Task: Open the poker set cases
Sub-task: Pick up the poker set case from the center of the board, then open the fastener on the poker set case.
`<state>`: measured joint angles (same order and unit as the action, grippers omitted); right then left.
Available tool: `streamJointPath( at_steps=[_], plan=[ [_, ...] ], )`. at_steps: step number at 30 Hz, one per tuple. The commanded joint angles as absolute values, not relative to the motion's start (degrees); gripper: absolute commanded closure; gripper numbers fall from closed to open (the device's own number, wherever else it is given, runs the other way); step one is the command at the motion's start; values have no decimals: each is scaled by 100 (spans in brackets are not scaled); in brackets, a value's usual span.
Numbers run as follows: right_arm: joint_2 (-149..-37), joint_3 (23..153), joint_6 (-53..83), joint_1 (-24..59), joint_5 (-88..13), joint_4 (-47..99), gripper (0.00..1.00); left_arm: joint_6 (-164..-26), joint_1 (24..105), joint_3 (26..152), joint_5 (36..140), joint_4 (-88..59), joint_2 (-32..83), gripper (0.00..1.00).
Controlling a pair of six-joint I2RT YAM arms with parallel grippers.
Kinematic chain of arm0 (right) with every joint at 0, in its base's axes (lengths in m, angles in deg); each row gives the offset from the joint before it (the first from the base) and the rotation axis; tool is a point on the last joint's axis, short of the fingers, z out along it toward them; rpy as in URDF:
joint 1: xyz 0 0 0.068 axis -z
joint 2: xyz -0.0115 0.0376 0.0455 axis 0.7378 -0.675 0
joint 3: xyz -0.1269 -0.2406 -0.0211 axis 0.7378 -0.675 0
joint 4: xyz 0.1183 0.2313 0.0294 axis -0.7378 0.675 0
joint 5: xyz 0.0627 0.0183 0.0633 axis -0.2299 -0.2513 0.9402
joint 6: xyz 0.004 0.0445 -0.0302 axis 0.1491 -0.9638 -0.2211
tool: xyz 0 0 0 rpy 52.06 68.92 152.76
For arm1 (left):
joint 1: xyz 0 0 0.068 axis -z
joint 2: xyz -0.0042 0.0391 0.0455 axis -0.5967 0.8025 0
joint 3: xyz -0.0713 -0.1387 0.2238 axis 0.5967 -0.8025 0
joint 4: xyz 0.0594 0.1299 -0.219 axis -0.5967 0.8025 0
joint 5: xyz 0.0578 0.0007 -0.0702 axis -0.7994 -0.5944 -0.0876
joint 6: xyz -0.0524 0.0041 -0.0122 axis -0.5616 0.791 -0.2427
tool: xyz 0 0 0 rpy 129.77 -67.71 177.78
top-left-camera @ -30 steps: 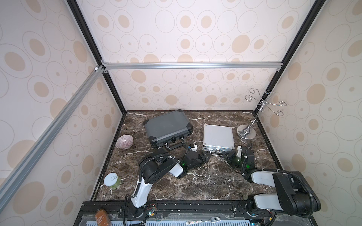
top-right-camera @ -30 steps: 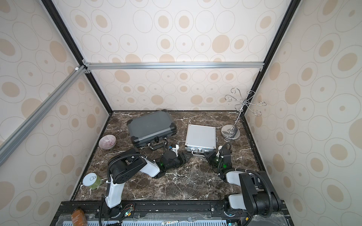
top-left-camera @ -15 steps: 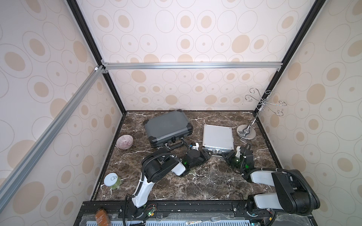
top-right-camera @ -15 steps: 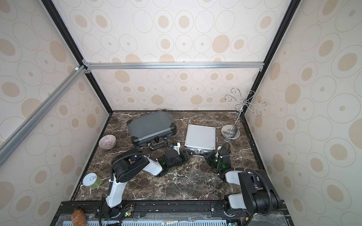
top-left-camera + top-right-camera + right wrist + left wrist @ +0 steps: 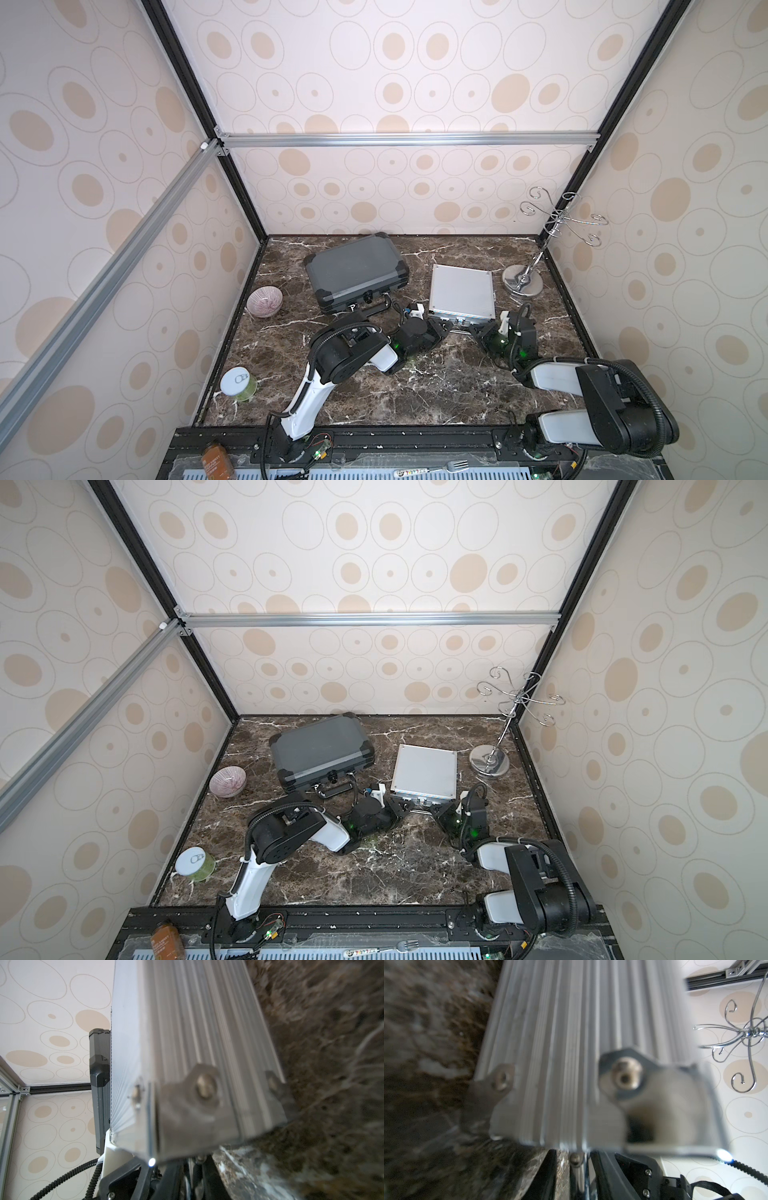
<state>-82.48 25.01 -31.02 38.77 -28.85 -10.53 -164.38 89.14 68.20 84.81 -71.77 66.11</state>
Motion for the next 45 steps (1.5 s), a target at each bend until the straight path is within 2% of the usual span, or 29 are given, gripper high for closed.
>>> streamJointPath(
  at_steps=[1,9,12,16,18,20,28,36,45],
  plan=[
    [-8090,2761,-2959,3779,-2746,-1720,82,-16654,8965,7030,8504,-7269,6732,71],
    [-7897,2709,-2760,3770,-2823,-1338,79,-16943,8959,7011,8496,-7583,6771,85],
    [-7723,2744,-2560,3770,-2879,-979,74,-17070,8945,6970,8466,-7705,6720,89],
    [-7513,2693,-2568,3770,-2881,-799,57,-17220,8907,7008,8451,-7884,6674,98],
    [-7440,2660,-2595,3766,-2886,-791,42,-17270,8897,7077,8467,-7931,6656,100],
    [-7375,2625,-2596,3770,-2901,-703,31,-17350,8883,7176,8494,-7965,6647,100],
    [-7396,2450,-2689,3770,-2659,-1103,8,-17686,8858,7567,8574,-8040,6577,100],
    [-7875,2352,-3075,3770,-2534,-2166,0,-18061,8857,7777,8594,-8209,6481,100],
    [-8056,2569,-3192,3770,-2675,-2393,1,-18373,8866,7776,8616,-8364,6480,100]
  ],
)
